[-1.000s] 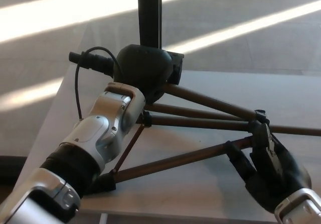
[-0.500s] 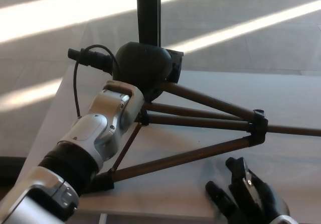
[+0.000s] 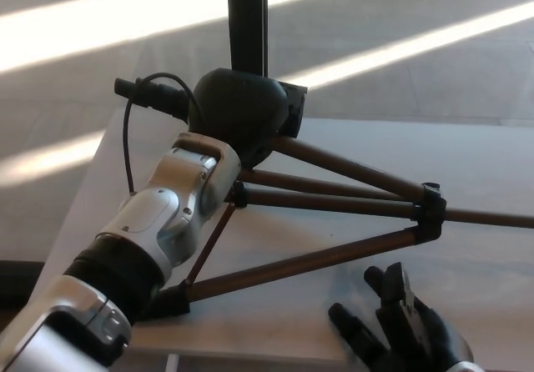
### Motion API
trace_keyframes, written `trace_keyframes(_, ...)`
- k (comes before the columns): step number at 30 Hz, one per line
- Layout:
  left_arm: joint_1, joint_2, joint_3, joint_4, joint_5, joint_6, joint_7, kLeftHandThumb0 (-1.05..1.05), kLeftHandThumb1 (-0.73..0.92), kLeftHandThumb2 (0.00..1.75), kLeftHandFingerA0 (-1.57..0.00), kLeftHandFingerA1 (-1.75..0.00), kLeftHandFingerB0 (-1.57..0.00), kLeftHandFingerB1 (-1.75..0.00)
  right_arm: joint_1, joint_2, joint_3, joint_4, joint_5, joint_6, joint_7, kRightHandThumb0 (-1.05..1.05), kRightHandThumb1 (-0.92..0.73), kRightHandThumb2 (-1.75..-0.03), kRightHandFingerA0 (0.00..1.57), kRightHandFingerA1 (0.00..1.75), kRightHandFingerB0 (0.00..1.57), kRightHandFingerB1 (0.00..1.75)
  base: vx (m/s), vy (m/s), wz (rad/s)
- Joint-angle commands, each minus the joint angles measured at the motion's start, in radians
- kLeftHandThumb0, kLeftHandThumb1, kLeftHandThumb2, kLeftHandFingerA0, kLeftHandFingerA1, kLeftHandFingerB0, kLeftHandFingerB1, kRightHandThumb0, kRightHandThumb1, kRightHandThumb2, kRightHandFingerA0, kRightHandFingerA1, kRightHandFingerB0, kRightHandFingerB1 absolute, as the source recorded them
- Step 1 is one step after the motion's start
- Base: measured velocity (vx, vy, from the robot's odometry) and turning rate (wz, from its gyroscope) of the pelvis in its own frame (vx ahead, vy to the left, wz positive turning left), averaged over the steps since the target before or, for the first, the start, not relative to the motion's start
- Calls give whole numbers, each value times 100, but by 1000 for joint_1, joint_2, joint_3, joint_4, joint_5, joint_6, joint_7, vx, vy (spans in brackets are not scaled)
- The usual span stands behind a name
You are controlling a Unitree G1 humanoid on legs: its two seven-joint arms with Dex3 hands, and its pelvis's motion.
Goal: Use both hands of the robot to pick up the tripod lying in the middle of the desk and make it stand upright on the desk
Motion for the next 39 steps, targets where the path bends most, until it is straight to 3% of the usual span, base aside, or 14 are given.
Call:
trace_keyframes(1, 7, 1, 4, -27, -4, -12, 23, -16, 59, 76, -86, -175, -72, -148, -61, 107, -62, 22, 16, -65, -68, -69, -79, -63, 2, 39, 16, 34, 0, 0, 0)
trace_keyframes(5, 12, -2, 5, -25, -5, -10, 27, -16, 60, 81, -83, -175, -69, -151, -107, 104, -99, 54, 31, -78, -78, -69, -78, -63, 0, 36, 16, 33, 0, 0, 0)
trace_keyframes(6, 14, -2, 6, -26, -6, -12, 28, -17, 60, 81, -83, -175, -69, -152, -112, 102, -104, 60, 35, -75, -80, -72, -60, -96, 0, 34, 8, 42, 0, 0, 0)
trace_keyframes(10, 6, -10, -4, -30, 4, -5, 25, -16, 58, 80, -86, -175, -73, -149, -99, 96, -106, 74, 41, -71, -57, -83, -64, -95, 0, 22, 4, 30, 0, 0, 0)
trace_keyframes(21, -43, -35, -5, -1, 10, -9, 52, -17, 54, 88, -88, -175, -69, -157, 2, 104, -42, 135, 47, -32, -37, -87, -65, -97, 0, 20, 7, 20, 0, 0, 0)
trace_keyframes(26, -67, -64, 7, -24, -3, 36, -5, -20, 65, 86, -87, -168, -75, -122, 17, 98, -9, 211, 18, -68, 32, -88, -61, -94, 0, 21, 9, 16, 0, 0, 0)
trace_keyframes(29, -80, -82, 15, -29, -9, 53, -14, -21, 64, 87, -86, -174, -71, -139, 2, 126, -25, 236, 26, -120, 27, -79, -55, -89, 0, 20, 9, 20, 0, 0, 0)
trace_keyframes(31, -88, -93, 17, -32, -5, 70, -21, -20, 59, 87, -88, -175, -74, -142, -29, 123, -32, 254, 27, -134, 24, -87, -56, -86, 0, 7, 6, 12, 0, 0, 0)
trace_keyframes(32, -86, -96, 16, -31, -3, 67, -14, -18, 55, 89, -89, -175, -74, -147, -48, 109, -31, 265, 23, -140, 40, -91, -55, -83, 0, 0, 15, 8, 0, 0, 0)
trace_keyframes(34, -64, -93, 14, -45, -1, 60, -6, -19, 60, 86, -89, -175, -76, -127, -94, 73, -28, 295, -2, -156, 76, -93, -56, -83, 0, 2, 4, 4, 0, 0, 0)
trace_keyframes(35, -58, -89, 11, -50, 1, 57, -6, -25, 51, 101, -118, -134, -87, -107, -109, 68, -36, 306, 0, -164, 78, -93, -54, -81, 0, 2, 5, 5, 0, 0, 0)
trace_keyframes(36, -51, -86, 10, -55, 2, 57, -6, -25, 51, 101, -118, -134, -87, -107, -123, 68, -47, 319, 8, -170, 80, -93, -54, -81, 0, 2, 5, 5, 0, 0, 0)
trace_keyframes(37, -46, -83, 9, -54, 3, 49, 3, -16, 54, 83, -90, -175, -75, -138, -140, 62, -51, 331, 5, -173, 79, -92, -54, -84, 0, 7, 7, 0, 0, 0, 0)
trace_keyframes(39, -36, -77, 2, -47, 7, 33, 22, -16, 52, 82, -90, -175, -74, -140, -180, 41, -63, 354, 0, -173, 78, -90, -53, -85, 0, 11, 2, 0, 0, 0, 0)
